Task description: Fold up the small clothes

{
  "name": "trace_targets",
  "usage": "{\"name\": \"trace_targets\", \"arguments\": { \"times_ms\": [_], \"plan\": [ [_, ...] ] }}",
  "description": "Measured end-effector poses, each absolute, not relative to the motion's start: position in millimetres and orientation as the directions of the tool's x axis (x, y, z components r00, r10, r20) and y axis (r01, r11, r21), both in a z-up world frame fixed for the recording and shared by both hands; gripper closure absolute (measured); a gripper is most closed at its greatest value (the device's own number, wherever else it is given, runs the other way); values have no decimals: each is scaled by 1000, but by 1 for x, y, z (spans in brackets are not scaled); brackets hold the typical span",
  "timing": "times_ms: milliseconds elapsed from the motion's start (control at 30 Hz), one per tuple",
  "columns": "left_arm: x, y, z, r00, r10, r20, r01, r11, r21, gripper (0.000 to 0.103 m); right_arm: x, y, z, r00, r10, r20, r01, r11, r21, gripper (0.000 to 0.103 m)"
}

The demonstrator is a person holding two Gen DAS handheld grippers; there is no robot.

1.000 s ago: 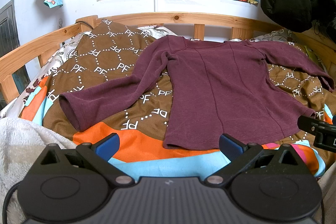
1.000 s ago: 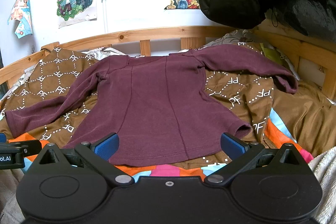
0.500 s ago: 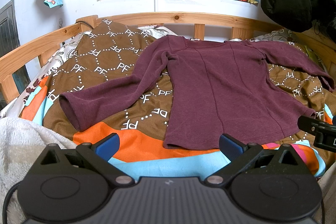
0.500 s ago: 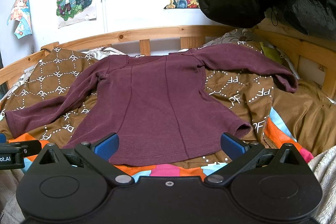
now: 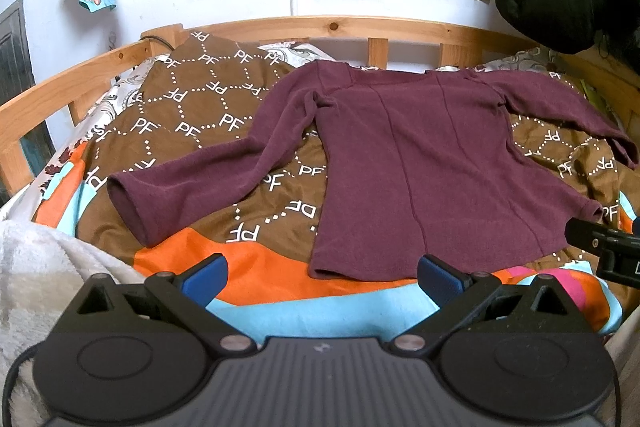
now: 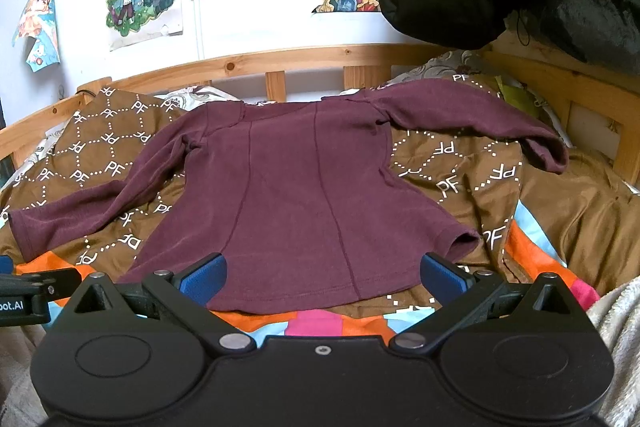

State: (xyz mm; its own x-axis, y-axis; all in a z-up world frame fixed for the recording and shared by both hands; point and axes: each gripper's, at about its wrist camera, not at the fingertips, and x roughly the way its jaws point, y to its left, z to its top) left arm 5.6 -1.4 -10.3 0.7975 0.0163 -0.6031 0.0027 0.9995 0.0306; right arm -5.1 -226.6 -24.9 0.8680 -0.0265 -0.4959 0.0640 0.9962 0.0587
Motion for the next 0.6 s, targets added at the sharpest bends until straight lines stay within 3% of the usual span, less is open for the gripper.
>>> {"name": "trace_targets", "arguments": {
  "times_ms": [233,433,600],
  "plan": [
    [25,-11,-11,753,50,-657,12,996,89,1,-2,-230,-24,860,5,-510,57,993,105,0],
    [57,-22,0,733,-24,-679,151,980,128,1,15,-268,-8,870,123,-477,36,950,310,0],
    [108,-37,13,748,-65,-660,210,967,143,1,46,-310,11,889,50,-456,114,939,326,0]
  ]
}}
